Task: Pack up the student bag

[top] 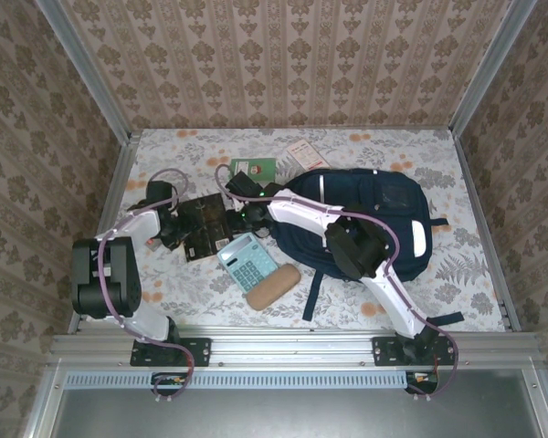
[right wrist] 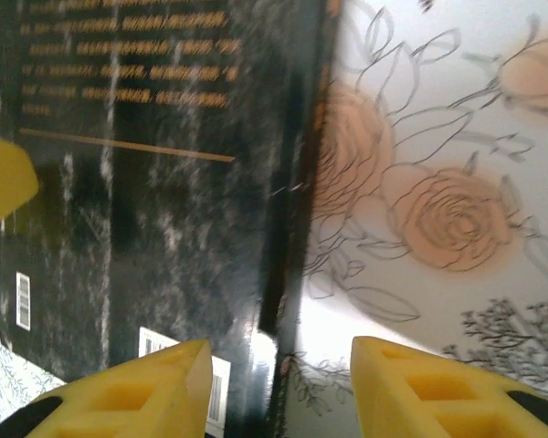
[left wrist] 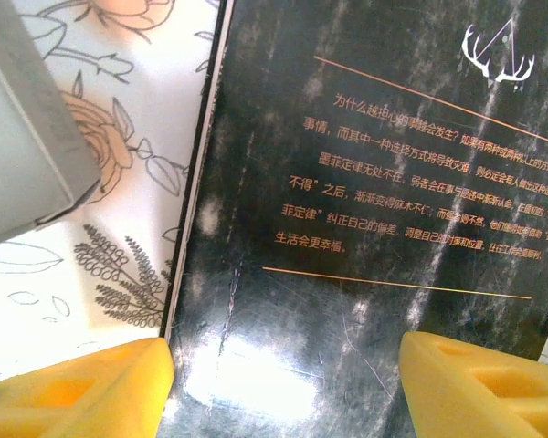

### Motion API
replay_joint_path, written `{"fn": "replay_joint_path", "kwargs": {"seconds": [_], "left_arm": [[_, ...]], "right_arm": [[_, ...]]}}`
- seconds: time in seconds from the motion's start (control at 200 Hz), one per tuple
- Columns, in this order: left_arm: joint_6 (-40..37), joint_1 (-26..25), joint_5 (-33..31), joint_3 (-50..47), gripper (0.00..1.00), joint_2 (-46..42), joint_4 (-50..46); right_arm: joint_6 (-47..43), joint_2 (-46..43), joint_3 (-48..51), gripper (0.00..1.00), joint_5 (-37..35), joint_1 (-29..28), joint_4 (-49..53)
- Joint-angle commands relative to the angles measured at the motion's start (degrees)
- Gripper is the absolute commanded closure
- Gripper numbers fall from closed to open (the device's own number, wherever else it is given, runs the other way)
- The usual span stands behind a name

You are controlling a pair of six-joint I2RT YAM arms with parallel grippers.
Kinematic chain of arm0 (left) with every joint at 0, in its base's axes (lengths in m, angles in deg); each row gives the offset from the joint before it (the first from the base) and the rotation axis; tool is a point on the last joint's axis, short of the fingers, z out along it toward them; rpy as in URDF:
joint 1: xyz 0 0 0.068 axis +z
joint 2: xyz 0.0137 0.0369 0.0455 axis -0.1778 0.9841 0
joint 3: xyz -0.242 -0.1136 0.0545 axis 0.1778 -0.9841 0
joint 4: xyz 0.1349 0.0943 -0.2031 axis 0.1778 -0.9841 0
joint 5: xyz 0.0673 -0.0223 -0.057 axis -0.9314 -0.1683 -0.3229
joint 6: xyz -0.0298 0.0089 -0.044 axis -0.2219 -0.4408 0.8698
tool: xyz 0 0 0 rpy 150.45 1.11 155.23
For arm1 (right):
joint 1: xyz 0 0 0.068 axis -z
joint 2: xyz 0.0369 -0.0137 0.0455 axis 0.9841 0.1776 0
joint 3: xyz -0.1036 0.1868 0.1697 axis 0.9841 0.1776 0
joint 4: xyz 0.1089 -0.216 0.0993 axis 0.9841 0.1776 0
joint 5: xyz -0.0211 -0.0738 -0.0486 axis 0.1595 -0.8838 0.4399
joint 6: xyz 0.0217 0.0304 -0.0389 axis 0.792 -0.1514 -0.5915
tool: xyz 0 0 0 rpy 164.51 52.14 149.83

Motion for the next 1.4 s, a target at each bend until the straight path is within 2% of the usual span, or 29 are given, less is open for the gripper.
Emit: {"fn": "replay_joint_path", "kwargs": {"seconds": [0.0, 0.12, 0.27, 0.45, 0.7, 0.89, 1.075, 1.21, 1.295, 1.395], "left_arm": [[-1.8, -1.0, 1.2, 0.7, 0.32, 2.3, 0.1], [-1.8, -1.4, 1.2, 2.6, 0.33, 4.5, 0.3], [-1.7, -1.3, 1.5, 3.8, 0.36, 6.1, 0.1], [-1.4, -1.8, 2.4, 3.3, 0.36, 7.0, 0.9], [0.1, -3.5, 3.5, 3.3, 0.37, 8.1, 1.8], [2.1, -5.6, 5.8, 2.5, 0.38, 9.2, 3.7], [3.8, -7.3, 7.7, 2.1, 0.39, 9.5, 5.1], [3.5, -7.3, 8.0, 2.1, 0.39, 9.1, 4.4], [3.0, -7.0, 8.0, 2.5, 0.39, 9.1, 3.4], [2.3, -6.9, 7.8, 2.6, 0.39, 8.8, 2.9]], "right_arm": [[0.7, -2.8, 3.7, 0.55, 0.7, -0.9, 0.6], [-0.2, -3.4, 4.4, 0.51, 0.0, -0.5, 0.3], [0.1, 0.1, -1.9, 0.50, 0.7, 1.1, 3.0], [2.2, 2.5, -4.4, 0.46, 0.1, 2.6, 3.1], [9.1, 6.9, -6.0, 0.45, 6.2, 2.8, -0.1], [15.5, 7.2, -4.6, 0.47, 15.5, 1.6, -10.6], [25.7, 5.1, -0.2, 0.52, 25.0, 1.6, -29.2], [29.7, 3.4, 1.9, 0.55, 27.2, 1.9, -37.6], [29.5, 2.7, 2.8, 0.61, 27.6, 2.1, -39.7], [28.6, 2.3, 3.6, 0.60, 27.0, 2.3, -39.1]]}}
